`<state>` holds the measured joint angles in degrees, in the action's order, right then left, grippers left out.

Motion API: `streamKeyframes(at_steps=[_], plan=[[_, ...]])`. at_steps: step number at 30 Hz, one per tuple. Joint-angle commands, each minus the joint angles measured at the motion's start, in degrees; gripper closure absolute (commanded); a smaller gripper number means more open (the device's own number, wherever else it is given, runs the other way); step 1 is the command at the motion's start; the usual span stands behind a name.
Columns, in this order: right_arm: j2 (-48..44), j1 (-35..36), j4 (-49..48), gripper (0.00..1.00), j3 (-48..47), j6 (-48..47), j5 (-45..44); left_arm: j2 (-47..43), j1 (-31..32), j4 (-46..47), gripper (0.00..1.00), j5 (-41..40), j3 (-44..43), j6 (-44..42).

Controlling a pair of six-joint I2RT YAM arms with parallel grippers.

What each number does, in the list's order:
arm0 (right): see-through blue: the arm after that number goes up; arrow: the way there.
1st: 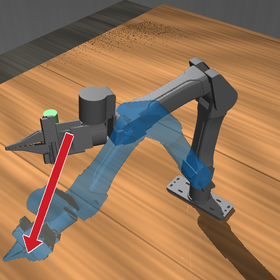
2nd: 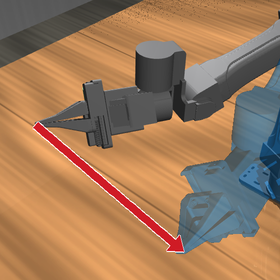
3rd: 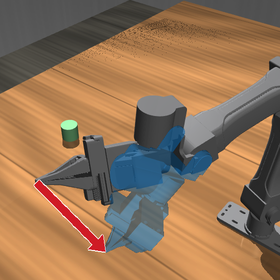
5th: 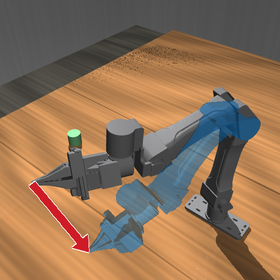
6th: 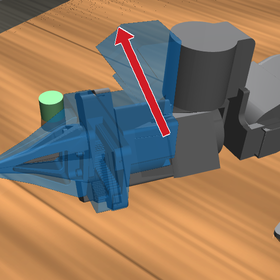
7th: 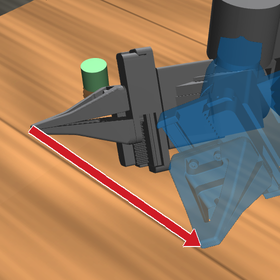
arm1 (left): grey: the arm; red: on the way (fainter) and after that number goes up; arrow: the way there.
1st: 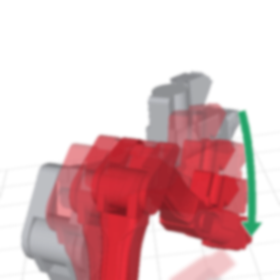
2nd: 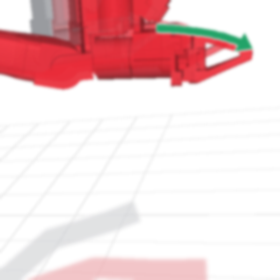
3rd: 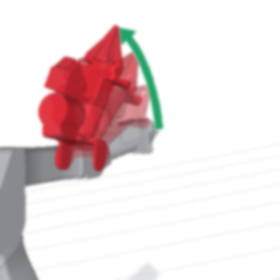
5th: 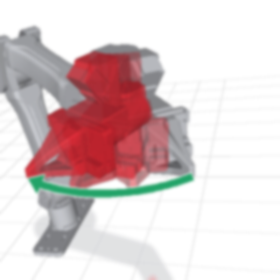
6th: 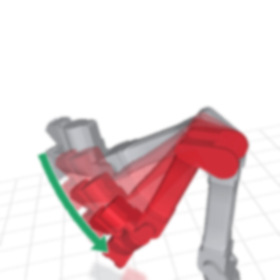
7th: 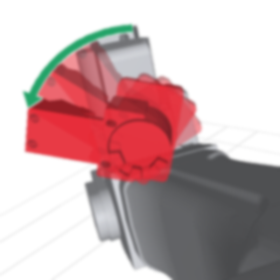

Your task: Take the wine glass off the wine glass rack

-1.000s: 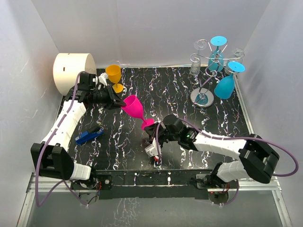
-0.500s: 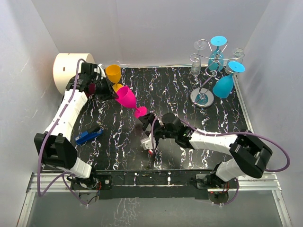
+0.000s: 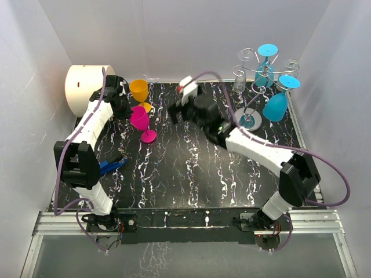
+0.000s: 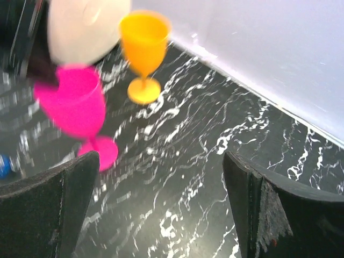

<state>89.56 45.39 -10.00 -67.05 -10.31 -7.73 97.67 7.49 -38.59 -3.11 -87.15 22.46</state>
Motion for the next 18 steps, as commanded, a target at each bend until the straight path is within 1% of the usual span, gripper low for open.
streamKeyframes(at_steps=[1,5,10,15,18], plan=[[0.67,-7.2,17.97,0.02,-13.12,24.1,0.6,0.01,-0.88,4.95,1.0,-6.42,-1.29,-2.71],[-0.36,-10.74,19.38,0.02,-14.54,26.25,7.65,1.07,-1.3,6.69,1.0,-8.43,-2.41,-3.3],[-1.4,-12.15,21.97,0.02,-17.24,26.99,9.23,3.54,-1.24,6.88,1.0,-9.45,-4.8,-4.13],[-3.56,-13.14,23.09,0.02,-19.11,27.3,9.92,5.47,-1.29,7.3,0.95,-8.79,-6.02,-4.95],[-4.96,-13.83,23.62,0.02,-20.03,27.1,9.92,5.72,-1.29,7.3,0.87,-8.27,-6.65,-5.2]])
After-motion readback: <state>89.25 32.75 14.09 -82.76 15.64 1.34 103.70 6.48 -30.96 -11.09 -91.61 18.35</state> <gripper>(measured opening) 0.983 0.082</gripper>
